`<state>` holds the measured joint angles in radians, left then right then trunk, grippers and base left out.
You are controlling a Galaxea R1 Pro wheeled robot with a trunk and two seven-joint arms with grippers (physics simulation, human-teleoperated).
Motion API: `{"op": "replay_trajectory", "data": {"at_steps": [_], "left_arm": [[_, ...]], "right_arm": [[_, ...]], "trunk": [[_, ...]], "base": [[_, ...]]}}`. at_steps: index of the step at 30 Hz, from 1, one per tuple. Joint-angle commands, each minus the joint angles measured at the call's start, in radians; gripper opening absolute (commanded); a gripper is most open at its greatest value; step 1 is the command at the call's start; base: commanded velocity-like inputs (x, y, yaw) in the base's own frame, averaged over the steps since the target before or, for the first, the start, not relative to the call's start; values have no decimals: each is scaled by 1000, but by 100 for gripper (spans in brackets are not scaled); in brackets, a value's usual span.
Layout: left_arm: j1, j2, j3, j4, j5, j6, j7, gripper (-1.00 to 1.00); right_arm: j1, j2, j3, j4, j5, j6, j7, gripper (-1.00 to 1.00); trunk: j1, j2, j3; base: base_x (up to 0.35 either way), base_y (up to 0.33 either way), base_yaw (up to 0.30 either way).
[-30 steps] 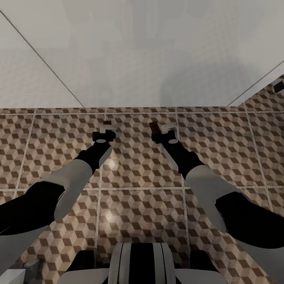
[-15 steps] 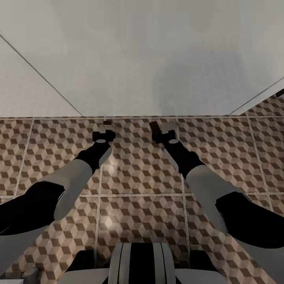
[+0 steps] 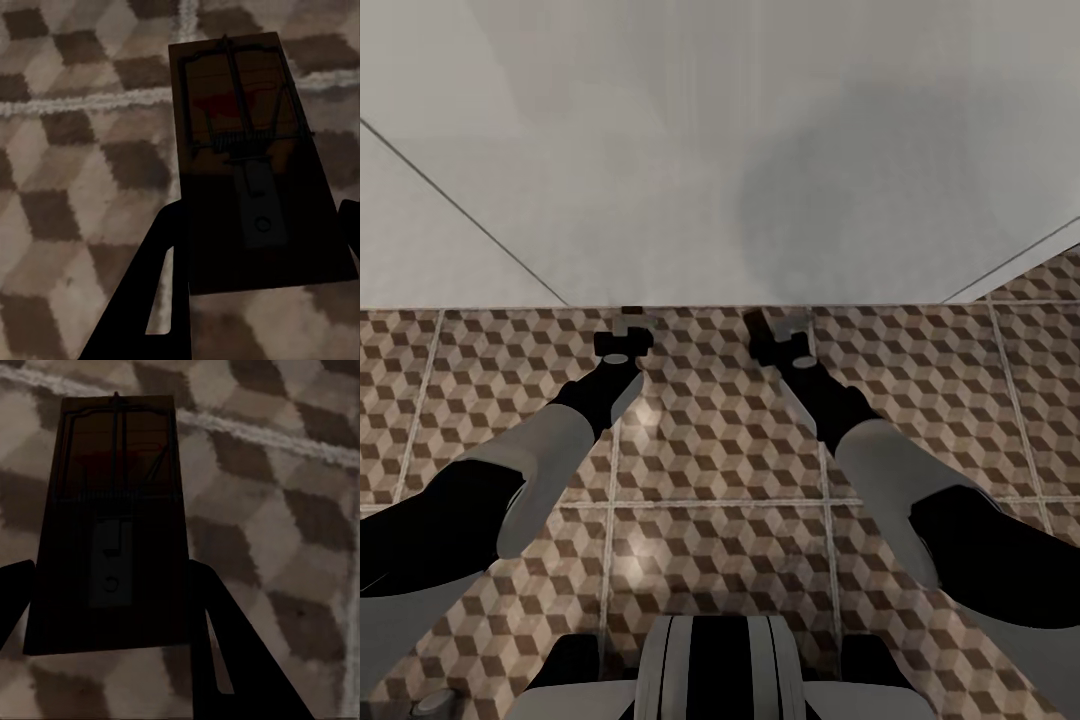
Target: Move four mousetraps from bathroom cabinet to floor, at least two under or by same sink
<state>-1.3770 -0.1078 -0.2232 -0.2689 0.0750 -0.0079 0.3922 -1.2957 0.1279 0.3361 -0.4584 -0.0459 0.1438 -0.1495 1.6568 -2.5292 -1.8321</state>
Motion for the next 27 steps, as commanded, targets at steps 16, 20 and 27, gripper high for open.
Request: {"op": "replay_trajectory", "data": {"at_steps": [16, 20, 27], "left_arm": [[2, 0, -9, 4, 8, -67, 7, -100], [4, 0, -10, 19, 7, -69, 7, -100], [4, 0, -10, 37, 8, -70, 7, -100]], "right_arm": [[-1, 0, 9, 58, -9, -54, -8, -100], [-1, 0, 9, 64, -9, -56, -8, -100], [-1, 0, 9, 69, -10, -72, -8, -100]], "trunk": [[0, 0, 0], [0, 0, 0], [0, 0, 0]], "base": [[0, 0, 0], [0, 0, 0], [0, 0, 0]]}}
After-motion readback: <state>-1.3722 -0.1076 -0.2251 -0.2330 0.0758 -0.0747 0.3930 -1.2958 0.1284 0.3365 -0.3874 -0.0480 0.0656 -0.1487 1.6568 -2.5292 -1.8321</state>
